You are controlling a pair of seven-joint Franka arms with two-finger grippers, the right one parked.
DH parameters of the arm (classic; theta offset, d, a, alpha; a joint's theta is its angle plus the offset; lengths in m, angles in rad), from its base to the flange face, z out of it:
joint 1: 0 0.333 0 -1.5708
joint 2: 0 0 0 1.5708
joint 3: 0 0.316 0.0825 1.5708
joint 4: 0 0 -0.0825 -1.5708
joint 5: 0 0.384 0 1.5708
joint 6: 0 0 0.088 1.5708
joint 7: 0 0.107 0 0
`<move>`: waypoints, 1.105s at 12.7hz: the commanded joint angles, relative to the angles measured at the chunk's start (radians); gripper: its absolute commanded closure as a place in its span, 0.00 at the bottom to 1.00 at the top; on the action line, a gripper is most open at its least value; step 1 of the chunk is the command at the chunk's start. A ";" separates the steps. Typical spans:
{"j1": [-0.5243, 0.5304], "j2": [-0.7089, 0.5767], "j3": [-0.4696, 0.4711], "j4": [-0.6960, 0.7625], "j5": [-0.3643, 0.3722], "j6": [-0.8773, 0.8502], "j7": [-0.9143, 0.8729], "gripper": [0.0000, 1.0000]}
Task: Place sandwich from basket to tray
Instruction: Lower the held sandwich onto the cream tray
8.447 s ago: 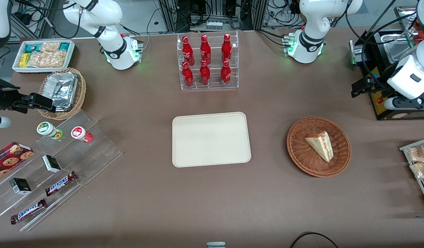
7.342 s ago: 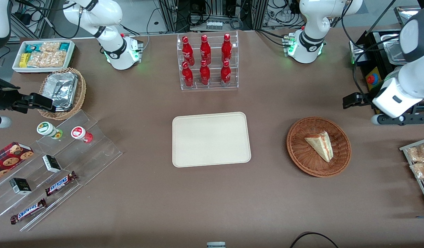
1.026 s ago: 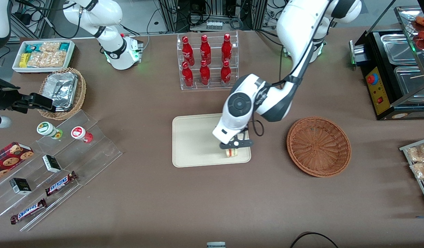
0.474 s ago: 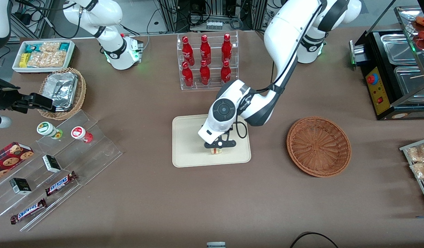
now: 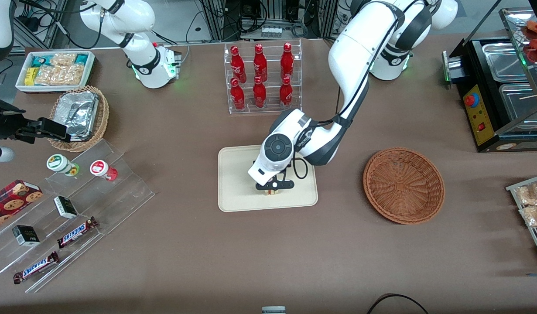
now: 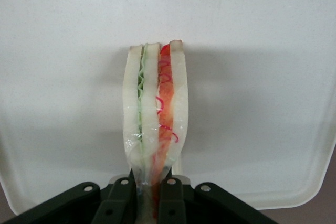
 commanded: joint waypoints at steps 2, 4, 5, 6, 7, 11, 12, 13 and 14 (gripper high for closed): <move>-0.008 0.020 0.003 0.043 -0.016 -0.003 -0.054 1.00; -0.008 0.023 0.003 0.043 -0.016 -0.003 -0.059 1.00; -0.008 0.025 0.003 0.043 -0.016 -0.003 -0.059 1.00; -0.008 0.028 0.003 0.043 -0.016 -0.003 -0.061 0.93; -0.011 0.032 0.003 0.043 -0.016 -0.002 -0.062 0.64; -0.015 0.032 0.003 0.043 -0.014 -0.002 -0.050 0.00; -0.014 0.023 0.003 0.048 -0.014 -0.003 -0.050 0.00; -0.014 0.018 0.003 0.059 -0.011 -0.014 -0.050 0.00; -0.012 0.005 0.005 0.065 -0.009 -0.021 -0.048 0.00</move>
